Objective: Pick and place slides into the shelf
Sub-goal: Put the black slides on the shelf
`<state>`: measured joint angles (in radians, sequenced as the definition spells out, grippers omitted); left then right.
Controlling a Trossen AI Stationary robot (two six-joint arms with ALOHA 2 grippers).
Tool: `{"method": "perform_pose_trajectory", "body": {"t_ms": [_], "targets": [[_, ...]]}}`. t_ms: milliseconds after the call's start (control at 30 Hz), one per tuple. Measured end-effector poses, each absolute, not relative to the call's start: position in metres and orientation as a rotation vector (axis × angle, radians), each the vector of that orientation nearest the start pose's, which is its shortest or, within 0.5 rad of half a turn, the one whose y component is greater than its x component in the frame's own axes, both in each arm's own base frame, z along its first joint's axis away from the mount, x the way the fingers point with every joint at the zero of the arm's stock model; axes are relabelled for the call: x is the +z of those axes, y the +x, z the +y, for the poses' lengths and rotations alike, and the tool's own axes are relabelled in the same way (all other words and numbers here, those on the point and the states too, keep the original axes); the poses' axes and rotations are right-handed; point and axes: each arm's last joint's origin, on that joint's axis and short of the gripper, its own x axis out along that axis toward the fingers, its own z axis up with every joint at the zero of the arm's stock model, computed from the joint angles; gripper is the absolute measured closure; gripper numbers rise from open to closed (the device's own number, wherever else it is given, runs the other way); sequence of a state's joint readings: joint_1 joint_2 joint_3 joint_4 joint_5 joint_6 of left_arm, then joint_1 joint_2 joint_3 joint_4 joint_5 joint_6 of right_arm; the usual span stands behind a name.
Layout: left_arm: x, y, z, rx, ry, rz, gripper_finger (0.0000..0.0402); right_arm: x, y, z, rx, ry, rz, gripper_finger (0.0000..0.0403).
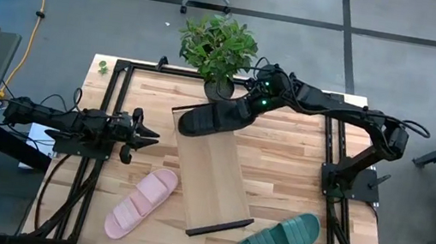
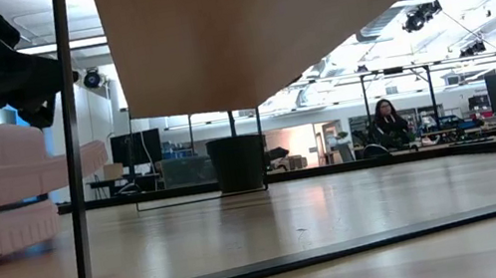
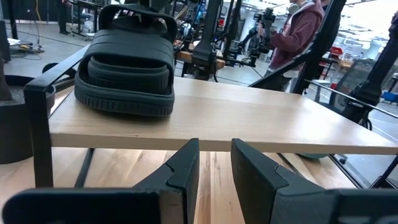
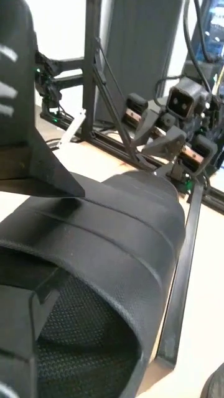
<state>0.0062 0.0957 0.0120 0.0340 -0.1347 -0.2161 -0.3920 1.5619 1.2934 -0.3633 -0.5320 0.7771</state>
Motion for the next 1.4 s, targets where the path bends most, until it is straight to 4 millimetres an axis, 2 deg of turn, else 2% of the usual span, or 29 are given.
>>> {"method": "perform_pose_trajectory", "body": {"t_ms": [233,400,567,667,1133,1400], "targets": [[0.163,0.103,0.005,0.146,-0.212,0.036,0.0318,0.320,0.323,-0.124,-0.045,1.026,0.587,0.0271],[0.163,0.103,0.004,0.145,-0.212,0.036,0.0318,0.316,0.317,-0.128,-0.085,1.045,0.641,0.0247],[0.163,0.103,0.005,0.146,-0.211,0.036,0.0318,0.318,0.318,-0.128,-0.056,1.069,0.626,0.0228],[0.163,0.103,0.005,0.146,-0.211,0.037,0.0318,0.323,0.322,-0.127,-0.014,1.072,0.579,0.0226],[0.163,0.103,0.005,0.151,-0.215,0.033,0.0318,0.326,0.326,-0.122,0.024,1.101,0.564,0.0226],[0.181,0.101,0.009,0.268,-0.248,-0.172,0.0318,0.325,0.326,-0.122,0.012,1.100,0.572,0.0226]]}}
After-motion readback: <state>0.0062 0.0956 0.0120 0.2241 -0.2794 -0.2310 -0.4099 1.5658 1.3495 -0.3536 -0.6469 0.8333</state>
